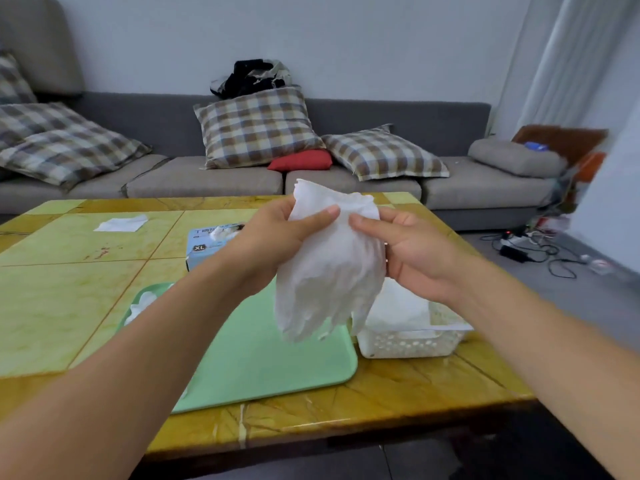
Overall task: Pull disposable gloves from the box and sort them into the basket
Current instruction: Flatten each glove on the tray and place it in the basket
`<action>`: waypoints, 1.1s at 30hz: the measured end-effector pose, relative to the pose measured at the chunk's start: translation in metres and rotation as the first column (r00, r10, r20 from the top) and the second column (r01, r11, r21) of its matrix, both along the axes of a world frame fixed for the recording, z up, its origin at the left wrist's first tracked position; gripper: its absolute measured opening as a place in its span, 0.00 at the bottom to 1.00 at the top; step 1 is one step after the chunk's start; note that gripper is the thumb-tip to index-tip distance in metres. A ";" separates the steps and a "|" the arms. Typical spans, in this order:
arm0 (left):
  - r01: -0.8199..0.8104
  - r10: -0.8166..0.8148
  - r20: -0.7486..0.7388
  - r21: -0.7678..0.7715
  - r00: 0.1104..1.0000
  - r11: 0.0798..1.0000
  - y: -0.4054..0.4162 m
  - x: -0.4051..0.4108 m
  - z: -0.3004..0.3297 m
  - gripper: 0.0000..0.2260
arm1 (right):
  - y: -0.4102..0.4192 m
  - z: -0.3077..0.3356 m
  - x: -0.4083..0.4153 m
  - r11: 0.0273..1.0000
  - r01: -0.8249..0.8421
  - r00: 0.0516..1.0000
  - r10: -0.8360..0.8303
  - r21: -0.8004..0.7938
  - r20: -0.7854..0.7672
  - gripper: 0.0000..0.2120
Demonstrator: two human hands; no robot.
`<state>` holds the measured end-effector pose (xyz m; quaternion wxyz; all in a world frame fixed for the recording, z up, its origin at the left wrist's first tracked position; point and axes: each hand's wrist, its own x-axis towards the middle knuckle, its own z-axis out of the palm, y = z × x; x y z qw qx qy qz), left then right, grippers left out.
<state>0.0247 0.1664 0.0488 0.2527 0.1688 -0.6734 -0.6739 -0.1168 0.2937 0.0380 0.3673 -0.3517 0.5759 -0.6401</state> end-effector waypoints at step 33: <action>0.687 -0.100 0.689 -0.679 0.718 0.258 -0.002 -0.105 -0.081 0.14 | 0.043 -0.074 -0.114 0.847 -0.024 0.403 0.495 0.532 -0.770 0.04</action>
